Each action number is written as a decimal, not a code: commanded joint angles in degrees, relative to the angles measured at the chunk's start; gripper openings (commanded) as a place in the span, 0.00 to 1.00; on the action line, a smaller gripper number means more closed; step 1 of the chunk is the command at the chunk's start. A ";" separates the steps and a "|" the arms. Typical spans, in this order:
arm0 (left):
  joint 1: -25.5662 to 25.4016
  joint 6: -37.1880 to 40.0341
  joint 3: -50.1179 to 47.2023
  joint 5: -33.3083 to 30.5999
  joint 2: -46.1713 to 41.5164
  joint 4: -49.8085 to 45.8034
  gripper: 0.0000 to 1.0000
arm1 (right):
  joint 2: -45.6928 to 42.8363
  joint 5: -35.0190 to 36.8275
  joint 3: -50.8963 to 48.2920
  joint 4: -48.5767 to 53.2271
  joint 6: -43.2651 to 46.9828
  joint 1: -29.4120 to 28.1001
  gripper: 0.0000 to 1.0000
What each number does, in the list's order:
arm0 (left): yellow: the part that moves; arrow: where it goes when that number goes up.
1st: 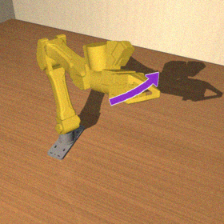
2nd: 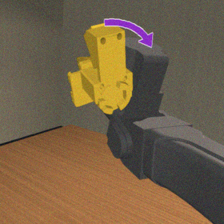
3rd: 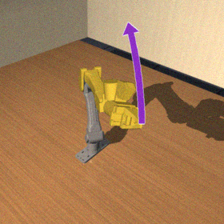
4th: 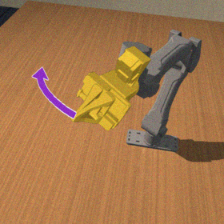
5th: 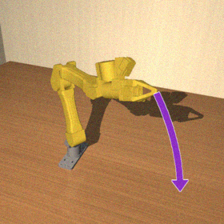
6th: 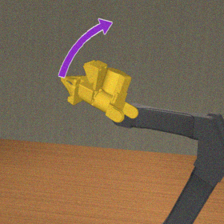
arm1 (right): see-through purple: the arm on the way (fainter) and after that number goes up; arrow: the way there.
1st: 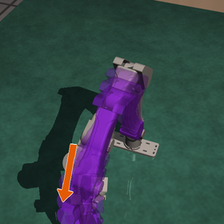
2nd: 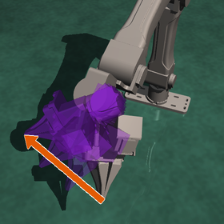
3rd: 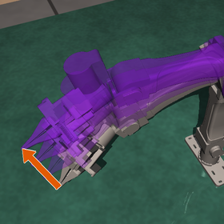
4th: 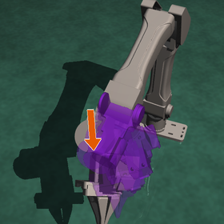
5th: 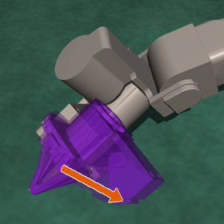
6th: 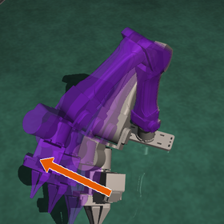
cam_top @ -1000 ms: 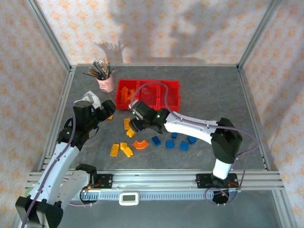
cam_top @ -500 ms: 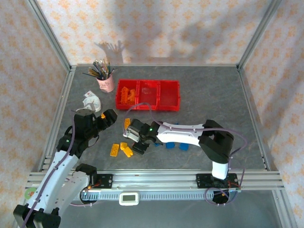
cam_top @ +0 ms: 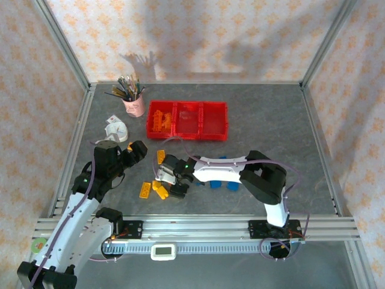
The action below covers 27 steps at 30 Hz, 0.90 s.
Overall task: Sort the legos into containers by color
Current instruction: Pick up the lego from the bottom-center of the table.
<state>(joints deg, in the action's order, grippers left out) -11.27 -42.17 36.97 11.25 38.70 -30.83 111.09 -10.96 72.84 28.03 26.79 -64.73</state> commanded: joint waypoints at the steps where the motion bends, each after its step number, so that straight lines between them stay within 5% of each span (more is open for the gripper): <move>1: -0.24 -0.16 0.46 -1.86 -0.73 -2.39 0.99 | 2.19 -0.44 1.69 0.24 1.82 0.35 0.66; 15: -0.25 -0.54 0.66 -1.84 -0.46 -1.43 0.99 | 0.65 -3.26 2.22 0.53 1.41 2.53 0.26; 27: -0.16 -0.28 5.30 -3.57 2.74 0.54 0.99 | -3.56 -7.50 10.37 -0.72 -4.09 9.81 0.27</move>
<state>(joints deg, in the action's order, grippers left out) -11.27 -42.19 39.88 9.74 40.53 -31.53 109.65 -17.06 79.33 28.62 25.45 -56.42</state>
